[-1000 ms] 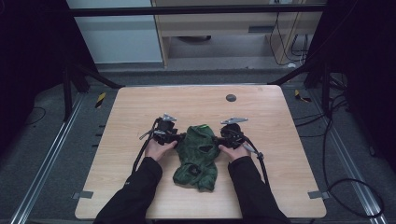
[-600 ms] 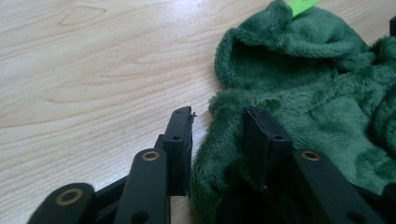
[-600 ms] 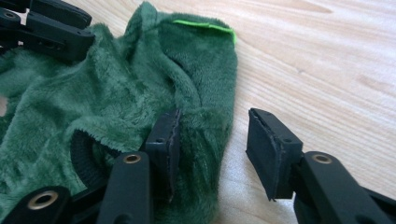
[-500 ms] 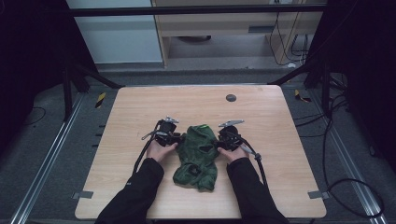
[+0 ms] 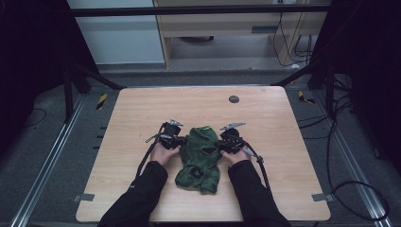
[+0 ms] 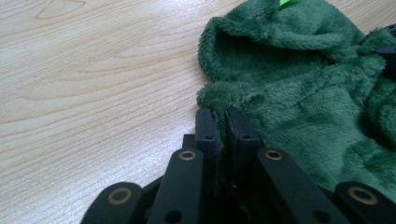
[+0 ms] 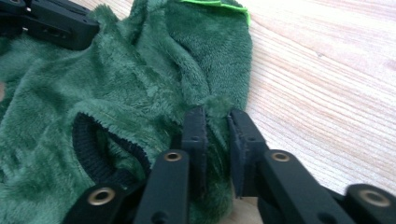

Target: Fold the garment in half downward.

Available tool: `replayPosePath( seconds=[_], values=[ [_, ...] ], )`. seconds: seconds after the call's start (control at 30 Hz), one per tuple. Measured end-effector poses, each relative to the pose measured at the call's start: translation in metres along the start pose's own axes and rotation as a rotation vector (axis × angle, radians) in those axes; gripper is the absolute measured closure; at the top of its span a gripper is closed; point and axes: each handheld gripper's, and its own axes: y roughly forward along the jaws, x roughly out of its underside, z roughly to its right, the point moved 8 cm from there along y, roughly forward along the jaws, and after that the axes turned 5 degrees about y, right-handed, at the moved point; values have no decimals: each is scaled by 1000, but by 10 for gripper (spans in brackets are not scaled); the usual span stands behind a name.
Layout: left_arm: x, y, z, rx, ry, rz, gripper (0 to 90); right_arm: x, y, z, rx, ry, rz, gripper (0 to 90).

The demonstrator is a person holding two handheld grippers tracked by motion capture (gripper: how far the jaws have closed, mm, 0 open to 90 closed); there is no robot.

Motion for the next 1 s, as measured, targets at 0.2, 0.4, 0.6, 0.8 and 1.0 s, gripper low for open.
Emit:
replayPosePath(
  seconds=[0.2, 0.4, 0.6, 0.8, 1.0],
  values=[
    [-3, -7, 1, 3, 5, 12, 867, -3, -4, -1, -1, -14, 17, 835],
    [-10, -24, 3, -2, 19, 45, 873, -11, -16, -5, -19, -17, 57, 839],
    [-15, -43, 8, -4, 40, 73, 875, -19, -31, -10, -39, -45, 101, 839],
    [-19, -57, 15, -3, 62, 101, 876, -23, -43, -14, -51, -75, 129, 840],
    [-17, -70, 22, 3, 74, 119, 876, -24, -51, -18, -64, -94, 149, 841]
  ],
)
